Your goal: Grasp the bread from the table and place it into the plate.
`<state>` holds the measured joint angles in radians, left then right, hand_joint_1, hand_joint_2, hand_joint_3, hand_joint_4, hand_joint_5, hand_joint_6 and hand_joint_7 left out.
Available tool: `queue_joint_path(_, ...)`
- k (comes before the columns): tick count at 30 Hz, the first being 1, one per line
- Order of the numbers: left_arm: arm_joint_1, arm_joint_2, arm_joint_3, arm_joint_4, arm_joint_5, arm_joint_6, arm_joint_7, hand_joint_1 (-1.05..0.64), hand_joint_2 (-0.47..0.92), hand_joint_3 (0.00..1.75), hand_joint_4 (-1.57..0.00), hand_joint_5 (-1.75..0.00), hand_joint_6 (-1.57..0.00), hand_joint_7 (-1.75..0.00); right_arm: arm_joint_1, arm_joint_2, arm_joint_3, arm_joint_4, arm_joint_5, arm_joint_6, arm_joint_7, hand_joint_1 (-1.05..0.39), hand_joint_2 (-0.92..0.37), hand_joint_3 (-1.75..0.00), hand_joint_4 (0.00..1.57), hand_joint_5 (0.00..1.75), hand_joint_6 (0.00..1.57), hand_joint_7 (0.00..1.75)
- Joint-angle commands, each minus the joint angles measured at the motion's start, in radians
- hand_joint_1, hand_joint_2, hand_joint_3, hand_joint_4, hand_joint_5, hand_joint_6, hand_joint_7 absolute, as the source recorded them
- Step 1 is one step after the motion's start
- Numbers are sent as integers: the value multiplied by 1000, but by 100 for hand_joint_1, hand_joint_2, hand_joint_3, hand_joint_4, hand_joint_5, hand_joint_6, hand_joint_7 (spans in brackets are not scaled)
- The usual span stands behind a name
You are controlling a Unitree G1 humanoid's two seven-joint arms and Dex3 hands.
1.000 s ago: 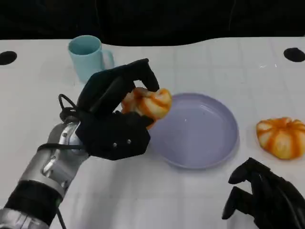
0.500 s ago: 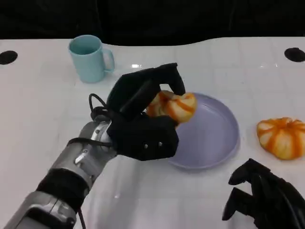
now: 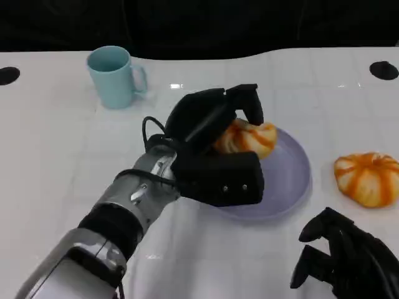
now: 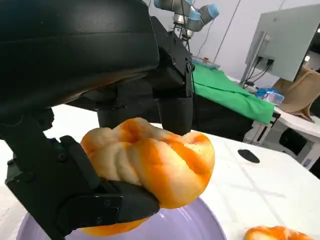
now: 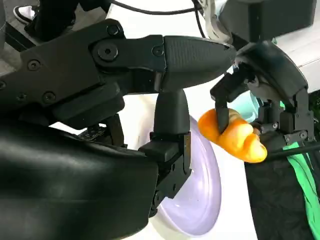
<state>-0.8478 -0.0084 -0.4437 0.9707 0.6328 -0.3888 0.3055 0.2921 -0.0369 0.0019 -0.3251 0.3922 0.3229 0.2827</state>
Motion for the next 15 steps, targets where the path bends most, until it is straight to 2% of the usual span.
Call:
queue_joint_path(1,-39,-16,0,47,-13,3,-6,-16,42,129,-90,-175,-69,-175,7,-7,-6,-7,9,-7,4,-54,-92,-49,60,175,39,171)
queue_joint_path(9,-60,-28,-11,90,-14,-4,-8,-15,44,120,-87,-175,-66,-175,12,-5,-4,-15,9,-1,0,-54,-92,-49,60,175,38,171)
queue_joint_path(10,-66,-26,-9,86,-26,15,-60,-15,44,120,-87,-175,-66,-175,13,-5,-4,-18,8,1,-2,-54,-92,-49,60,175,38,171)
queue_joint_path(11,-71,-25,-4,84,-43,27,-116,-20,62,83,-73,-161,-66,-114,14,-5,-4,-21,8,5,-5,-53,-92,-49,60,175,38,172)
queue_joint_path(12,-74,-24,0,82,-55,36,-157,-22,76,58,-65,-140,-69,-75,15,-5,-5,-23,9,7,-7,-53,-92,-49,60,175,38,172)
queue_joint_path(13,-76,-20,0,84,-64,36,-194,-26,85,39,-57,-120,-69,-45,15,-5,-5,-23,10,6,-5,-53,-92,-49,60,175,38,172)
queue_joint_path(14,-76,-15,-3,84,-67,32,-213,-30,89,32,-52,-96,-65,-28,15,-5,-6,-23,11,5,-3,-53,-92,-49,60,175,38,172)
queue_joint_path(15,-76,-12,-5,82,-67,30,-225,-33,90,29,-49,-80,-62,-18,15,-5,-6,-23,12,4,-2,-53,-92,-49,60,175,38,172)
